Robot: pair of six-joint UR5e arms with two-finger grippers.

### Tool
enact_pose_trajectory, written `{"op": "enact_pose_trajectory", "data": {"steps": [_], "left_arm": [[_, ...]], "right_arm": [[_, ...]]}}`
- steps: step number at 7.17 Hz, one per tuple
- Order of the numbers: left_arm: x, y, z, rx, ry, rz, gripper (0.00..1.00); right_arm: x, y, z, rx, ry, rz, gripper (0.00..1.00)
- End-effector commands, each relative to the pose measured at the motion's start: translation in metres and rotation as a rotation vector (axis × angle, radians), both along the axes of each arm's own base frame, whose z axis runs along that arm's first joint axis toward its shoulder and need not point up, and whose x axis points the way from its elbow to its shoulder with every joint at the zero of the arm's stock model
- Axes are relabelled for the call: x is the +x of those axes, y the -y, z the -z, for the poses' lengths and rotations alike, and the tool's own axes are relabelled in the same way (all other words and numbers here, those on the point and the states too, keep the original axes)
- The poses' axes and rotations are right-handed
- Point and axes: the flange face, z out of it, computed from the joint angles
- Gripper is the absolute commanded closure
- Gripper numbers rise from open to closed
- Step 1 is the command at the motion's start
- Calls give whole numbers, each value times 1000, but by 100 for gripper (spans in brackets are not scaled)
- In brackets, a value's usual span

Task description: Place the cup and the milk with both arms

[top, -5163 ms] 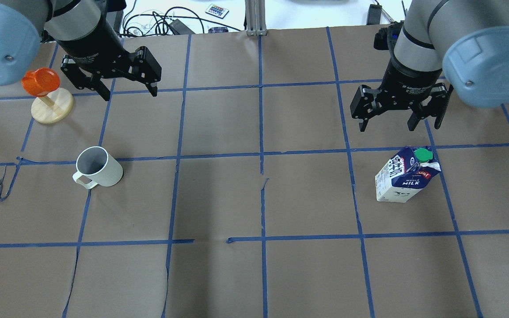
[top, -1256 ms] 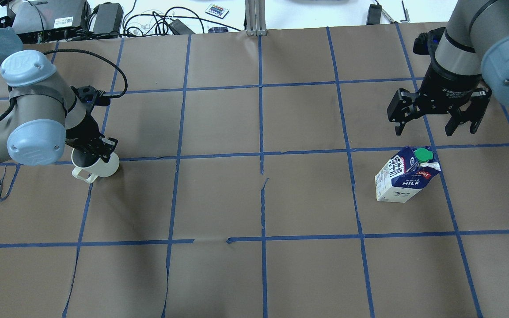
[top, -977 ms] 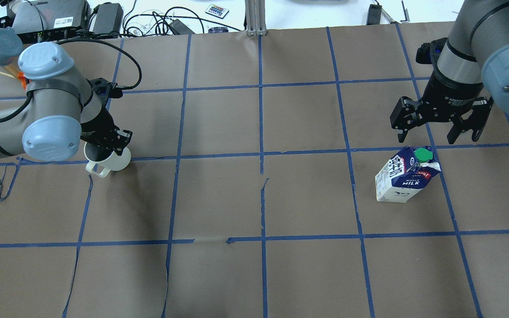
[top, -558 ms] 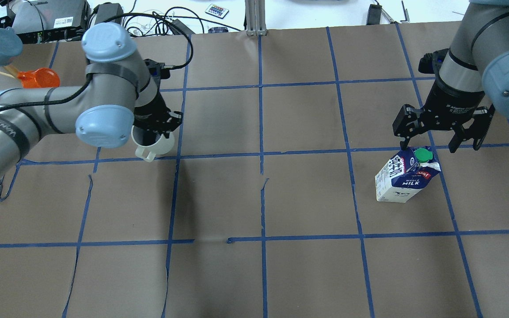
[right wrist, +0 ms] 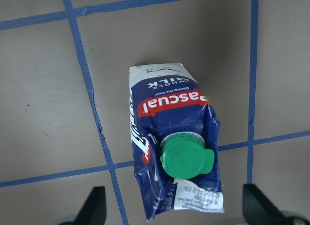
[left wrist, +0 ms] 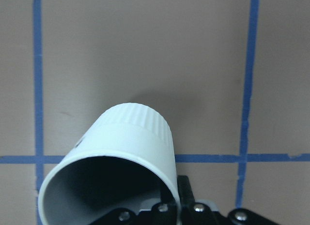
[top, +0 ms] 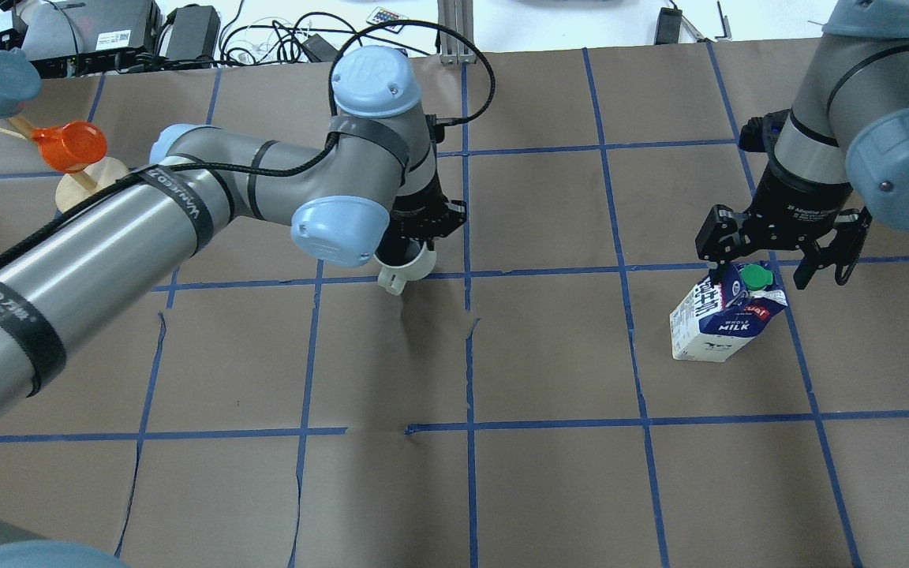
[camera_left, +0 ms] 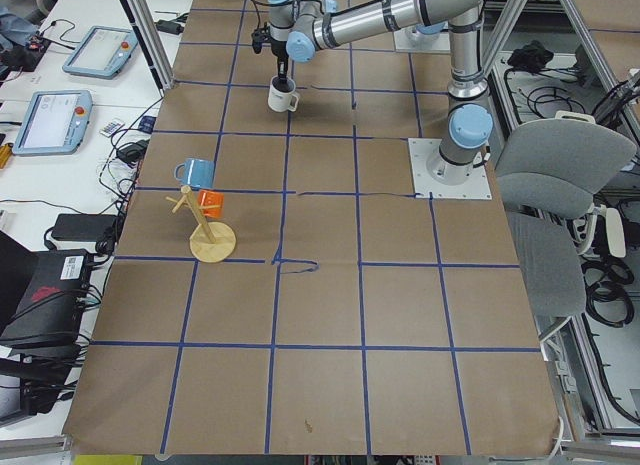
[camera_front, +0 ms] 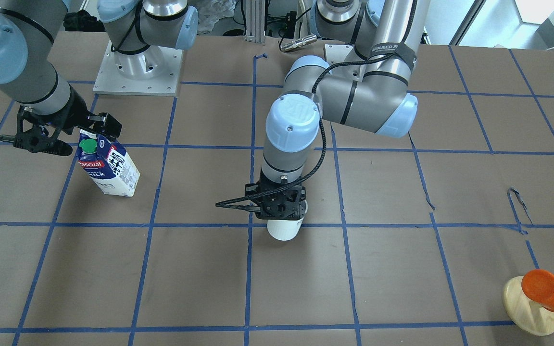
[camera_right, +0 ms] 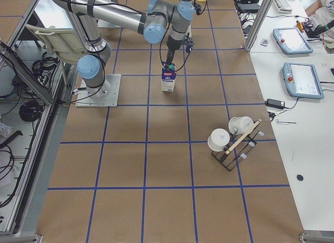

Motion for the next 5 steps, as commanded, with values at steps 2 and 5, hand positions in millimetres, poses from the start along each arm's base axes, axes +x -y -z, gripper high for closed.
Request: {"op": "enact_pose_trajectory", "data": {"steps": [2,5], "left_arm": [[-53,-22,13,28,-31,36,100],[-54,-14,16,8,-45,8,0]], "right_arm": [[-4,5,17,6,3,-18,0],[-12,0,31,30,23,-38,0]]}}
